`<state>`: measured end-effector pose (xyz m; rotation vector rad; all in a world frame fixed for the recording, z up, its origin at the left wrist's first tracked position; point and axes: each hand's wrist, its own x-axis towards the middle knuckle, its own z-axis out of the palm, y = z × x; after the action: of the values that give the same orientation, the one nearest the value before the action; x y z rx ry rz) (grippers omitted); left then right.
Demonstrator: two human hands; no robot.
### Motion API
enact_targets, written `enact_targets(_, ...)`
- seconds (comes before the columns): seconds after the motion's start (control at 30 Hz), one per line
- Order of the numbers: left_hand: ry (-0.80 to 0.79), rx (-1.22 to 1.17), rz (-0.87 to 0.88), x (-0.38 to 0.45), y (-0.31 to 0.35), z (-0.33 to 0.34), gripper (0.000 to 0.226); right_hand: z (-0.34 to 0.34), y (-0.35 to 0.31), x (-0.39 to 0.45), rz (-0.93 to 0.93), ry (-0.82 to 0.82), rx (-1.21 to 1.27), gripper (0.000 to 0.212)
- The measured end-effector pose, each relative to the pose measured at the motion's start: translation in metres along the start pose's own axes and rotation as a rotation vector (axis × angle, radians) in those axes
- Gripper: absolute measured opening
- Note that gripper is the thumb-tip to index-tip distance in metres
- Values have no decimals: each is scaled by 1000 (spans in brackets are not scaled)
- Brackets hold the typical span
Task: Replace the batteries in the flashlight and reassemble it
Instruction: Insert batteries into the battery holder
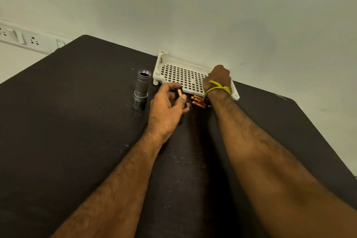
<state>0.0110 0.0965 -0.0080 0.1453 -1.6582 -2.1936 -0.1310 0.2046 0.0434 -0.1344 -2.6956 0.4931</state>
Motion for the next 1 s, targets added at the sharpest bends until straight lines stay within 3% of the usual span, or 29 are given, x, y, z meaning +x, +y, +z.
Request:
enact_targets(0.13, -28, -64, -20, -1, 3, -1, 24, -13, -9, -28, 78, 95, 325, 23)
enact_targets(0.27, -52, -145, -14, -4, 10, -2, 20, -26, -5, -81, -8, 174, 638, 12)
enact_targets(0.4, -89, -149, -1, -6, 12, -5, 23, -25, 23, -134, -150, 67, 879, 28)
enact_targets(0.5, -121, -181, -75, -4, 12, -9, 26, -22, 33, -137, -95, 8, 1093, 34)
enact_targets(0.73, -154, -208, -109, -2, 14, -14, 30, -20, 30, -129, -234, 19, 1232, 24)
enact_targets(1.0, -171, -166, -89, -2, 13, -13, 31, -18, 31, -125, -232, 28, 1297, 27)
